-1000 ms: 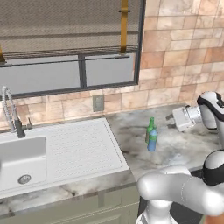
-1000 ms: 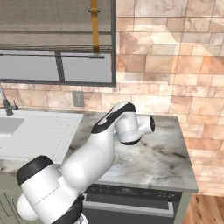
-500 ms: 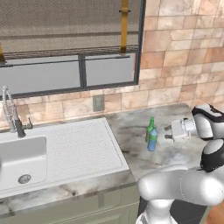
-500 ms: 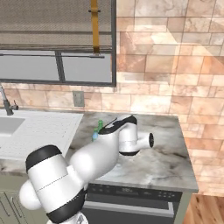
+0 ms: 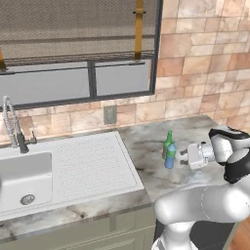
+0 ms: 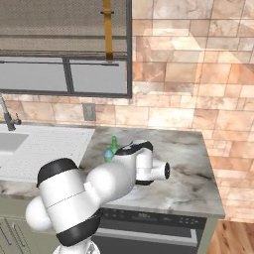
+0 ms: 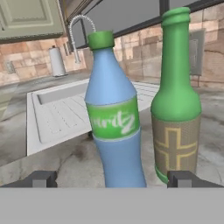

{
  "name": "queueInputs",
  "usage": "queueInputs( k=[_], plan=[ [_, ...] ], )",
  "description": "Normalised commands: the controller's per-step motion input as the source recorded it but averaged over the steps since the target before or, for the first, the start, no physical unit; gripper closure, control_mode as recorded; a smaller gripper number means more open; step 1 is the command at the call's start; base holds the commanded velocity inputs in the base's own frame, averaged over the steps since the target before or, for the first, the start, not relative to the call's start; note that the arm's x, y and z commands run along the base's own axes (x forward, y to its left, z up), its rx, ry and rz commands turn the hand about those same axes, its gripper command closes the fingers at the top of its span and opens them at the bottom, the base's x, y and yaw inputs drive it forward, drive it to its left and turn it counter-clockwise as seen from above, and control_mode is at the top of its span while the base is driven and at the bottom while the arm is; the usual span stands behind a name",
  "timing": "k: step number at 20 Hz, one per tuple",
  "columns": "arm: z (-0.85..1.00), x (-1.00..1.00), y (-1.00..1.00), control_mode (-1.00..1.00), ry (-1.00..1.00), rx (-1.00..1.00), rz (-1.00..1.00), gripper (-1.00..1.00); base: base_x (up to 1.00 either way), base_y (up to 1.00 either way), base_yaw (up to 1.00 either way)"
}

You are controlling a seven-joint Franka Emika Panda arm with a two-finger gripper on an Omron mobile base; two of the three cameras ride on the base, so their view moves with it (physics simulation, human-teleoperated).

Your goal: Place the drinks on the dining counter in a tight cluster.

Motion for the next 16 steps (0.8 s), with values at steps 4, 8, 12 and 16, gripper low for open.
queueInputs(
  k=[4,8,12,16],
  plan=[
    [-0.01,0.01,0.1,-1.0,0.0,0.0,0.0,-1.0,0.0,0.0,0.0],
    [0.0,0.0,0.08,-1.0,0.0,0.0,0.0,-1.0,0.0,0.0,0.0],
    [0.0,0.05,0.13,-1.0,0.0,0.0,0.0,-1.0,0.0,0.0,0.0],
    [0.0,0.17,0.03,-1.0,0.0,0.0,-0.03,-1.0,0.0,0.0,0.0]
  ],
)
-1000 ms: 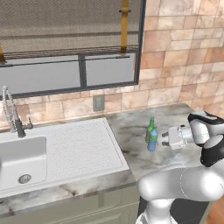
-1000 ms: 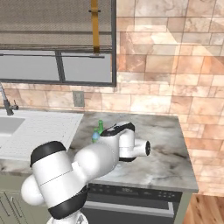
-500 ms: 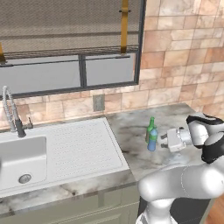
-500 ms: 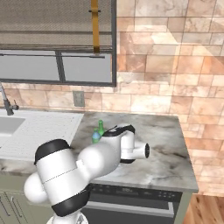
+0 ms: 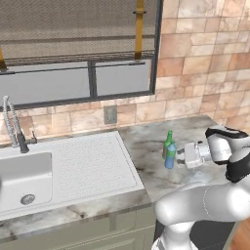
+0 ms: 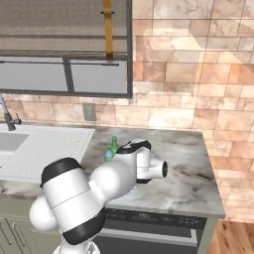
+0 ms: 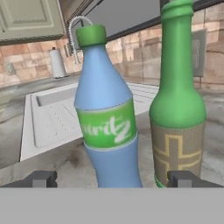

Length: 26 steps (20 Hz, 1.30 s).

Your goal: Place the drinks on the dining counter in a tight cluster.

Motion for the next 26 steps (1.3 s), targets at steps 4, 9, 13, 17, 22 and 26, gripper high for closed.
queueInputs(
  k=[4,9,13,17,22,26],
  plan=[
    [-0.06,0.12,0.09,-1.0,0.0,0.0,-0.07,-1.0,0.0,0.0,0.0],
    [-0.1,0.01,0.1,-1.0,0.0,0.0,-0.06,-1.0,0.0,0.0,0.0],
    [-0.13,0.01,0.1,-1.0,0.0,0.0,-0.04,-1.0,0.0,0.0,0.0],
    [-0.09,0.0,0.1,-1.0,0.0,0.0,-0.01,-1.0,0.0,0.0,0.0],
    [0.0,0.02,0.11,-1.0,0.0,0.0,0.0,-1.0,0.0,0.0,0.0],
    [0.0,0.06,0.08,-1.0,0.0,0.0,-0.01,-1.0,0.0,0.0,0.0]
  ],
)
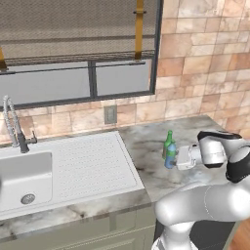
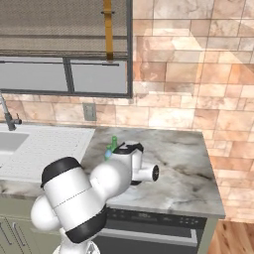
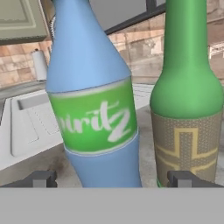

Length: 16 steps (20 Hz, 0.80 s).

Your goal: Place the drinks on the dining counter in a tight cluster.

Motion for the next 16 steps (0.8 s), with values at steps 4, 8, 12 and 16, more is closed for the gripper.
queueInputs(
  k=[4,8,12,16],
  plan=[
    [0.0,0.02,0.01,-1.0,0.0,0.0,0.0,-1.0,0.0,0.0,0.0],
    [0.0,0.0,0.0,-1.0,0.0,0.0,0.0,-1.0,0.0,0.0,0.0],
    [0.0,0.0,0.0,-1.0,0.0,0.0,0.0,1.0,0.0,0.0,0.0],
    [0.0,0.0,0.0,-1.0,0.0,0.0,0.0,1.0,0.0,0.0,0.0]
  ],
)
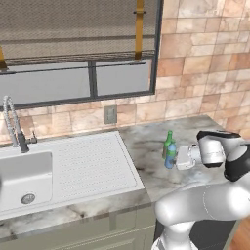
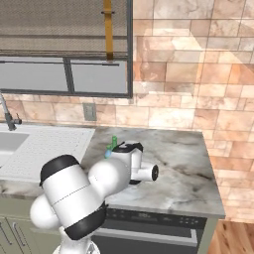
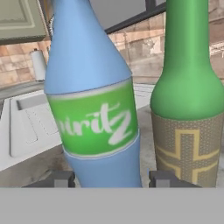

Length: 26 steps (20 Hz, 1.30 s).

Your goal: Place the drinks on the dining counter in a tight cluster.

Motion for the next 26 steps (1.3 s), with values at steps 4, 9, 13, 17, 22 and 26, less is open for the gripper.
queueInputs(
  k=[4,9,13,17,22,26],
  plan=[
    [0.0,0.0,0.0,-1.0,0.0,0.0,0.0,1.0,0.0,0.0,0.0],
    [0.02,-0.18,0.0,-1.0,-0.03,0.0,0.0,1.0,0.0,0.0,0.0],
    [0.38,-0.58,0.0,-1.0,-0.14,0.0,0.0,1.0,0.0,0.0,0.0],
    [0.87,-0.71,0.0,-1.0,-0.11,0.0,0.0,1.0,0.0,0.0,0.0],
    [1.0,-0.64,0.03,-1.0,-0.02,-0.02,0.0,1.0,0.0,0.0,0.0],
    [1.0,-0.61,0.18,-1.0,-0.02,-0.05,0.03,1.0,0.0,0.0,0.0]
  ],
)
